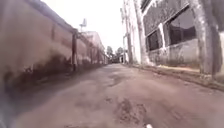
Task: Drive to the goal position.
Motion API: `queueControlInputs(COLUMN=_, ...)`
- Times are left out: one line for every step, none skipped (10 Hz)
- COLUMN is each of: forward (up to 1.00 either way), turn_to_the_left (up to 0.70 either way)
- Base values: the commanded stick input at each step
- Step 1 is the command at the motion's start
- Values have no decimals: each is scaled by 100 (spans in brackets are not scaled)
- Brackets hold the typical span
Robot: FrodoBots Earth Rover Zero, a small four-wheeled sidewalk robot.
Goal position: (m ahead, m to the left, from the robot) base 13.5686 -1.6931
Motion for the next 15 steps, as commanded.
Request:
queueControlInputs(forward=100, turn_to_the_left=0)
queueControlInputs(forward=100, turn_to_the_left=0)
queueControlInputs(forward=100, turn_to_the_left=0)
queueControlInputs(forward=100, turn_to_the_left=-12)
queueControlInputs(forward=100, turn_to_the_left=-40)
queueControlInputs(forward=100, turn_to_the_left=-40)
queueControlInputs(forward=100, turn_to_the_left=-22)
queueControlInputs(forward=100, turn_to_the_left=-10)
queueControlInputs(forward=100, turn_to_the_left=0)
queueControlInputs(forward=100, turn_to_the_left=0)
queueControlInputs(forward=100, turn_to_the_left=0)
queueControlInputs(forward=100, turn_to_the_left=0)
queueControlInputs(forward=100, turn_to_the_left=0)
queueControlInputs(forward=100, turn_to_the_left=0)
queueControlInputs(forward=100, turn_to_the_left=0)
